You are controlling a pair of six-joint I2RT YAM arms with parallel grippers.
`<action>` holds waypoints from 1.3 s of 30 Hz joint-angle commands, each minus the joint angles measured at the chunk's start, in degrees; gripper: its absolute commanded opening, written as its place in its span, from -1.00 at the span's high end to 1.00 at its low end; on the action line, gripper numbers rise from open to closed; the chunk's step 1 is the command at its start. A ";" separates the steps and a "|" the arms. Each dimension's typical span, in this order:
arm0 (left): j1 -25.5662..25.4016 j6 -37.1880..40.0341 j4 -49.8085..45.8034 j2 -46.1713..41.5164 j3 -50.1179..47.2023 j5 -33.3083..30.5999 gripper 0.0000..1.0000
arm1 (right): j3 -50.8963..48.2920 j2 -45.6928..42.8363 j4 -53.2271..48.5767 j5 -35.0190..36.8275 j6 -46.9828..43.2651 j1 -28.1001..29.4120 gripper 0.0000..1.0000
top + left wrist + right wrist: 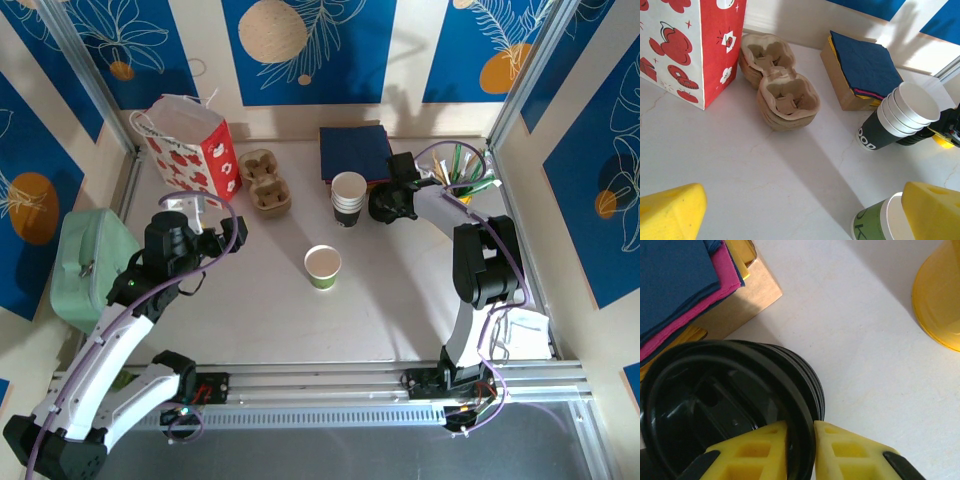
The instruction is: Pack the takeout coffee
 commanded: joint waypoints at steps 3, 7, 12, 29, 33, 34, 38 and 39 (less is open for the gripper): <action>-0.17 1.52 0.28 -0.58 0.40 -0.34 -0.99 | 0.24 -4.82 0.00 -0.68 -1.36 0.44 0.64; -0.17 1.69 0.12 -0.59 0.53 -0.35 -0.99 | -0.42 -7.44 -0.79 -0.40 -1.78 0.53 0.64; -0.18 1.72 0.21 -0.40 0.97 -0.30 -0.99 | -1.27 -11.56 -1.74 -0.04 -2.81 0.87 0.64; -0.18 5.03 3.47 1.02 3.54 10.59 -0.99 | -5.99 -31.73 -6.11 -3.80 -10.87 9.15 0.65; -0.17 5.23 5.08 2.47 4.50 16.14 -0.99 | -6.07 -34.33 -8.51 -8.06 -9.99 11.79 0.65; -0.17 5.19 5.64 3.09 4.77 18.17 -0.99 | -6.10 -34.70 -9.00 -9.11 -9.66 12.44 0.65; -0.17 3.88 7.19 6.84 6.72 27.31 -0.99 | -5.93 -35.70 -10.18 -11.33 -8.52 16.10 0.65; -0.17 3.41 7.34 7.94 7.25 29.81 -0.99 | -6.03 -35.72 -10.07 -11.94 -8.28 16.88 0.66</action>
